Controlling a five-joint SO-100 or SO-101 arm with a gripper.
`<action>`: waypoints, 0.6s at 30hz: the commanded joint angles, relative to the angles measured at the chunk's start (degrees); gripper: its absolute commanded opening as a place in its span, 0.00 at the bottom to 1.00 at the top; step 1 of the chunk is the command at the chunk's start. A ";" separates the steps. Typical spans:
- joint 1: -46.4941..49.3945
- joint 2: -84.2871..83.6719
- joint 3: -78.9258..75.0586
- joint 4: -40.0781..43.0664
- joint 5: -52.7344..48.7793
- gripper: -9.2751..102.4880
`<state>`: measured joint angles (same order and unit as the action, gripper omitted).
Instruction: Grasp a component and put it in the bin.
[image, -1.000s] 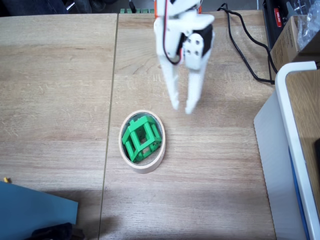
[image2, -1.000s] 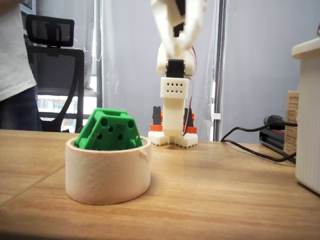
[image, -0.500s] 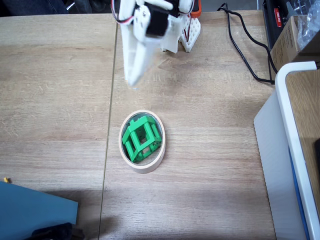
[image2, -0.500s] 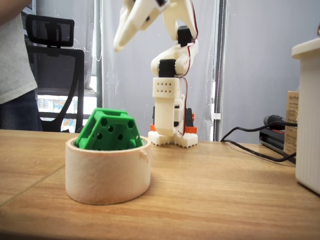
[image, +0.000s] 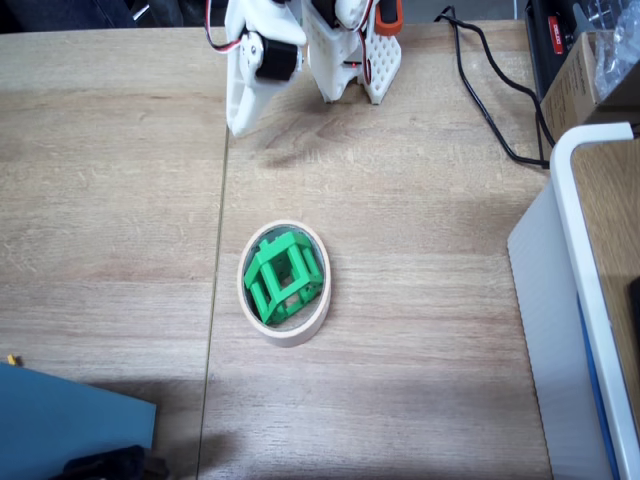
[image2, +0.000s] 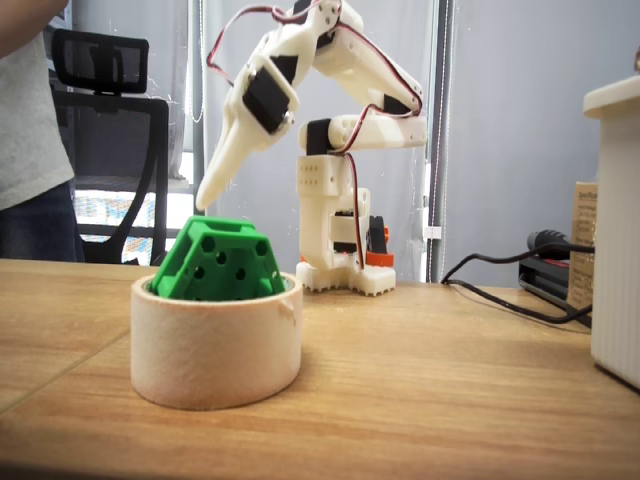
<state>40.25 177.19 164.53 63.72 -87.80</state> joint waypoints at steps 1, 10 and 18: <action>0.53 2.29 1.49 -0.44 -0.09 0.09; 0.44 15.21 9.93 -0.44 -0.79 0.09; 0.97 16.44 11.25 -0.44 -0.79 0.09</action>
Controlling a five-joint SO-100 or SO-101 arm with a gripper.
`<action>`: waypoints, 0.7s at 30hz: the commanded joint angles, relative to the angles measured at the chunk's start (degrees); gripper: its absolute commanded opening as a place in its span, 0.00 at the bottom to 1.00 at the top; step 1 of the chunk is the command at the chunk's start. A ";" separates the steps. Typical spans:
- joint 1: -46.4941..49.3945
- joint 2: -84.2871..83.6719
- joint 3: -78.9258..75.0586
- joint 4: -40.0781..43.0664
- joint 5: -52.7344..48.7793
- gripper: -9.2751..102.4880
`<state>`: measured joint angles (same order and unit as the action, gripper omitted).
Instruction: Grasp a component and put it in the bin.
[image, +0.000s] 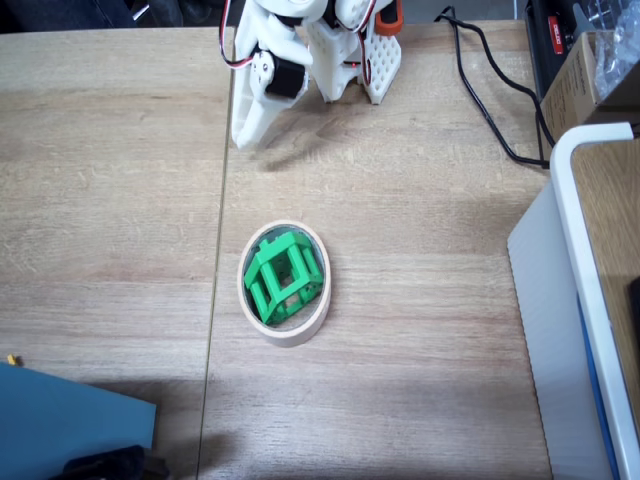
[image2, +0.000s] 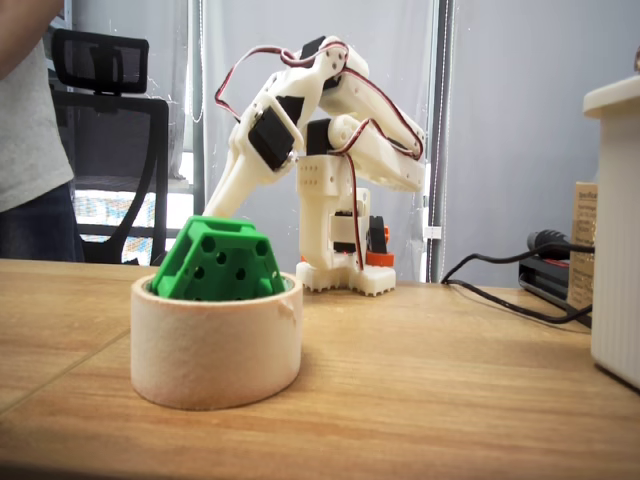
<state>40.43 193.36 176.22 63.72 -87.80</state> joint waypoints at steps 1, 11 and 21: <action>0.97 0.26 -0.44 -0.44 -0.79 0.09; 0.18 0.00 1.58 0.53 0.00 0.09; -4.31 -0.09 1.85 3.25 0.09 0.09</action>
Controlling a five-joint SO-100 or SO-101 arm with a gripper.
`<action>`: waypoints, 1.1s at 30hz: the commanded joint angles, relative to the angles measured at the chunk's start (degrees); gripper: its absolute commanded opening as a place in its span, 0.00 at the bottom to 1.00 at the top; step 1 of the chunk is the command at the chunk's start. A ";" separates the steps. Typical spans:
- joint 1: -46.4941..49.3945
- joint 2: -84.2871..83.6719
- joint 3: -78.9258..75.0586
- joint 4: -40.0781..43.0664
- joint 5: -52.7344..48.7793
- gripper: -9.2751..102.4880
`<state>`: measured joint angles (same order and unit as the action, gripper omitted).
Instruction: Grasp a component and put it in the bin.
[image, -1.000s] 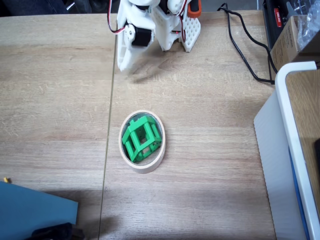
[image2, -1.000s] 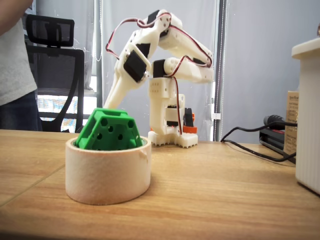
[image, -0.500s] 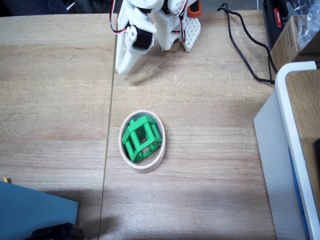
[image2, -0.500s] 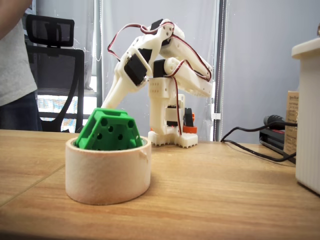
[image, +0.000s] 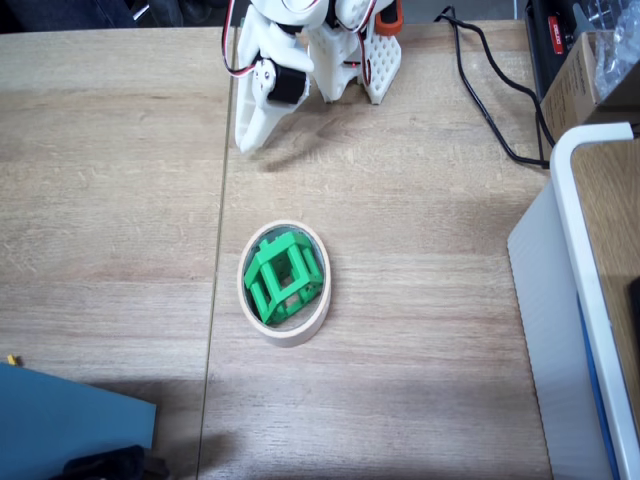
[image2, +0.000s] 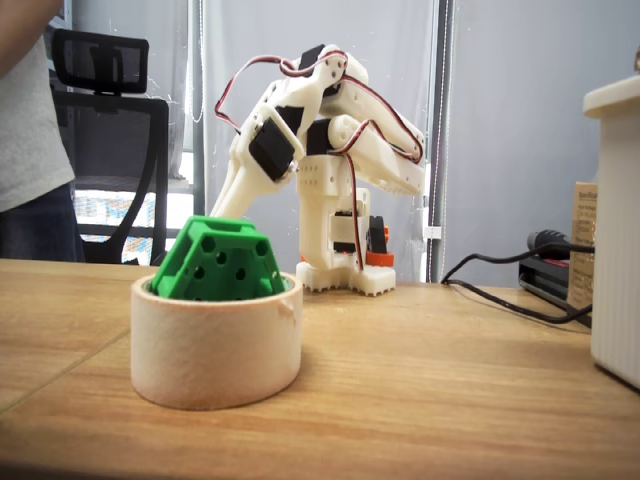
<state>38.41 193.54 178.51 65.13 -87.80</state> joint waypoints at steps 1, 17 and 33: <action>-2.99 -0.26 -0.62 3.16 0.09 0.09; -5.01 -0.26 0.44 8.79 0.00 0.09; -4.92 -0.26 7.56 8.79 -0.26 0.09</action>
